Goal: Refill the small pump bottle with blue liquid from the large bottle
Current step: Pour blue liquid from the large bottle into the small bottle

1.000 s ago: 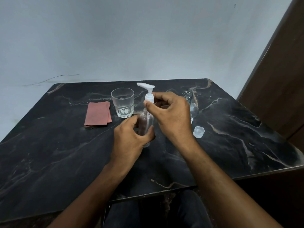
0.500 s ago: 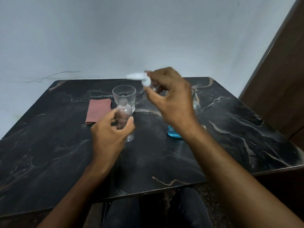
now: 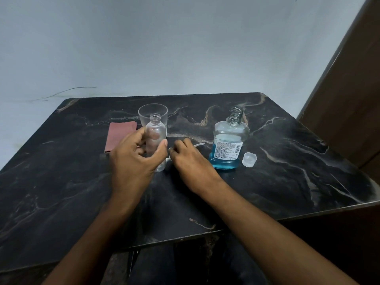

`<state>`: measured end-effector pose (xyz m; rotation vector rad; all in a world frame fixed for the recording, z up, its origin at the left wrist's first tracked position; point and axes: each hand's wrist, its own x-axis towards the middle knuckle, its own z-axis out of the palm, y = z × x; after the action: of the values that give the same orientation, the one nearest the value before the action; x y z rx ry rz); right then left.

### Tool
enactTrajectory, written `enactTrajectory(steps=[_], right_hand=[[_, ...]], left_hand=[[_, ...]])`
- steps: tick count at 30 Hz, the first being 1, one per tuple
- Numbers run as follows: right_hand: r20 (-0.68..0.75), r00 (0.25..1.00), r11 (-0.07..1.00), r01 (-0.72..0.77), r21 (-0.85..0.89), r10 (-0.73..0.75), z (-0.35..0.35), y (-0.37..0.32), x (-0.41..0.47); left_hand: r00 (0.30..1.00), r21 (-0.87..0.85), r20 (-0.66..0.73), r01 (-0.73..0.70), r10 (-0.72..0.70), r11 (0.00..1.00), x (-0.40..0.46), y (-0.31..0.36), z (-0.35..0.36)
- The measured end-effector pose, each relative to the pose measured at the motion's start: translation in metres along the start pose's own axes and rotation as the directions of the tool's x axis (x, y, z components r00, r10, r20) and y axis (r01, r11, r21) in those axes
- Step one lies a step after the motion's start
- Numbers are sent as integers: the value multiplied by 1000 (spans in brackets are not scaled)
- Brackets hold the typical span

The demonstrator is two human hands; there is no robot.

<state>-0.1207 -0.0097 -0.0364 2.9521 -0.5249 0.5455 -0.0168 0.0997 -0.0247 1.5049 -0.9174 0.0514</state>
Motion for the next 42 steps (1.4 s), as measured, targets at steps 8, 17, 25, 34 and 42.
enactTrajectory(steps=[8,17,25,34,42], right_hand=[[-6,998,980,-64,190,67,-6,1,-2],[-562,768,913,-69,402,306,-55,20,-50],[-363,628,668,-354,655,688,-71,58,-57],[48,725,216,-267,939,687,-42,85,-54],[81,747,106,-199,974,660,-44,88,-53]], left_hand=[[1000,-26,12,-13,14,1000,0,0,4],[990,-48,132,-33,39,998,2,-9,8],[978,-74,193,-65,78,995,2,-5,24],[973,-76,227,-19,36,997,-9,0,32],[969,-70,247,10,7,997,-14,1,36]])
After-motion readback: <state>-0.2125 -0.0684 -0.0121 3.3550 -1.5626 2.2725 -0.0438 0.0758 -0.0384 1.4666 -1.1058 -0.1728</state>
